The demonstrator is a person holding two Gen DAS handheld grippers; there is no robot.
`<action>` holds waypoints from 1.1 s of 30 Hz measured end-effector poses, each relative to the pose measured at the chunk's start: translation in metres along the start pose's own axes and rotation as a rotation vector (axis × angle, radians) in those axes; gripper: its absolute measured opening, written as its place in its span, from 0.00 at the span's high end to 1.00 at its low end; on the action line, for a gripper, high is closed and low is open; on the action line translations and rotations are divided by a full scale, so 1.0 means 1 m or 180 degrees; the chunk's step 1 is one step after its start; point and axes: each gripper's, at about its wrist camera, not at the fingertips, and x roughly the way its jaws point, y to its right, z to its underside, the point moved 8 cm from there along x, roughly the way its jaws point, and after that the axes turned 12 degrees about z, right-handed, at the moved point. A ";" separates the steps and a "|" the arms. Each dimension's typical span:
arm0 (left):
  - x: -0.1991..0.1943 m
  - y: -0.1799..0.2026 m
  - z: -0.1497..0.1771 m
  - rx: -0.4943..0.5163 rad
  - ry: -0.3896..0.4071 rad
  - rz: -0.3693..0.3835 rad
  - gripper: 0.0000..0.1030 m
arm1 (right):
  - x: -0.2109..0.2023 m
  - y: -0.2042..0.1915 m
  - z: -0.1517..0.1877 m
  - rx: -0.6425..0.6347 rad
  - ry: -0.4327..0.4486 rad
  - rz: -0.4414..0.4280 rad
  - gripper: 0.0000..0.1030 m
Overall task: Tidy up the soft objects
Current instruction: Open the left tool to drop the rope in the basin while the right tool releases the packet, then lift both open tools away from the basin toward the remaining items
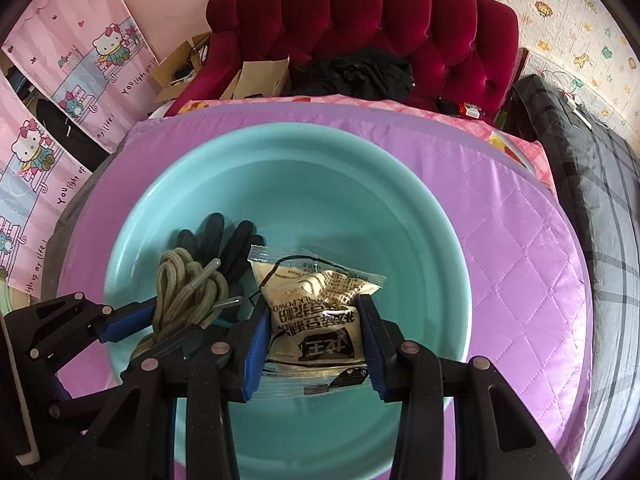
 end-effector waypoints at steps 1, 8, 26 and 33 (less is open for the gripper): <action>0.003 -0.001 -0.001 0.0007 -0.0007 0.0002 0.72 | 0.004 0.000 -0.001 0.0005 -0.0012 0.0007 0.56; 0.017 -0.003 -0.008 0.0011 -0.0042 -0.0017 0.72 | 0.024 0.003 -0.006 0.0050 -0.0090 0.0030 0.56; 0.003 -0.003 -0.012 0.0108 0.0153 -0.0271 0.00 | 0.009 0.007 -0.012 0.0136 0.0007 0.0084 0.12; -0.013 -0.004 -0.003 0.0116 0.0212 -0.0342 0.00 | -0.008 0.007 -0.010 0.0106 0.0125 0.0199 0.00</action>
